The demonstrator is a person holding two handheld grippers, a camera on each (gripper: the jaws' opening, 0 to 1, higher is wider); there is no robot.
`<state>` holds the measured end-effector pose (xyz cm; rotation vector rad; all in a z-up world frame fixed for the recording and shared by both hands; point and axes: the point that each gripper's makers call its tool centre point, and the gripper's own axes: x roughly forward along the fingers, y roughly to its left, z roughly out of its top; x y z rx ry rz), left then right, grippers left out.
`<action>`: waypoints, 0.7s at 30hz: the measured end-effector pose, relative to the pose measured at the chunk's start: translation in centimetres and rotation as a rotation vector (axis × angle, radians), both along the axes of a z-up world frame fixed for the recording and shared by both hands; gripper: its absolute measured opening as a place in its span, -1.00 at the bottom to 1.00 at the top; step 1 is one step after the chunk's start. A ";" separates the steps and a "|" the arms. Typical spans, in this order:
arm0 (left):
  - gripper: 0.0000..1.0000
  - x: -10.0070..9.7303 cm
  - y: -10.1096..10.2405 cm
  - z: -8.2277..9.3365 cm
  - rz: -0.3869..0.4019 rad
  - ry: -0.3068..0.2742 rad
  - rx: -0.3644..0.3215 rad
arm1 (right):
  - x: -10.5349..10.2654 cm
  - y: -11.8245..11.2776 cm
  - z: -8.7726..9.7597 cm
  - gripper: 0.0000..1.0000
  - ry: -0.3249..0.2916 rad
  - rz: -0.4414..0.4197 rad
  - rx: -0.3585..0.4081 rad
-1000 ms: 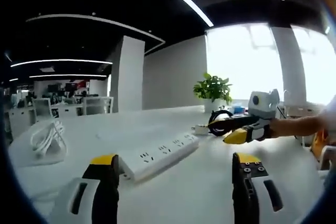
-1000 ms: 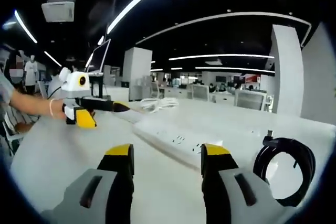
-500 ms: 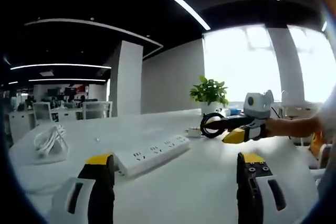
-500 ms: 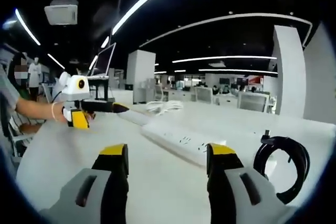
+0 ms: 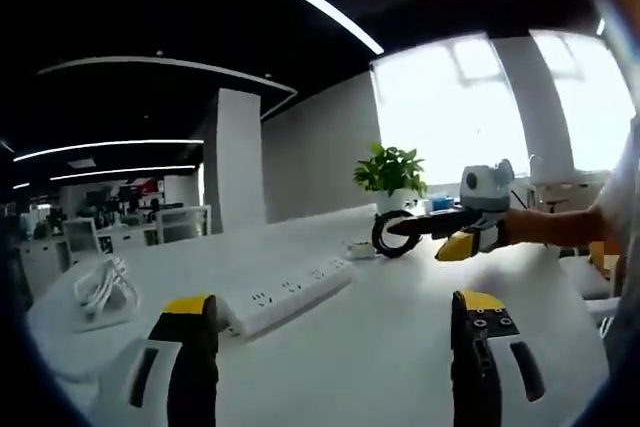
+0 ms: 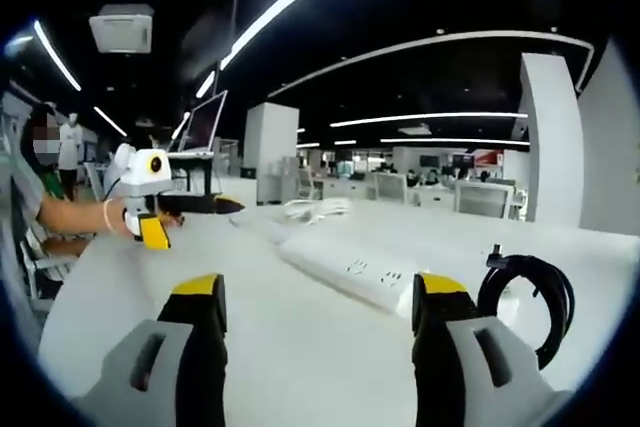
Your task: Straighten the power strip on the desk, plug the charger into it
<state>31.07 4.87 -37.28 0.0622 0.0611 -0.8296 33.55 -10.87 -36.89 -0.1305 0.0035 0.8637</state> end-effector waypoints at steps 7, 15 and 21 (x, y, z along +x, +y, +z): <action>0.98 -1.2 0.6 -0.2 0.004 -0.008 -0.014 | -0.6 -0.9 -0.4 0.74 -0.006 -0.020 -0.004; 0.98 -2.3 1.6 0.1 0.024 -0.020 -0.042 | -1.4 -2.0 -0.4 0.83 -0.019 -0.038 -0.007; 0.98 -3.1 2.0 0.1 0.037 -0.029 -0.049 | -2.1 -2.6 0.4 0.94 -0.022 -0.053 0.033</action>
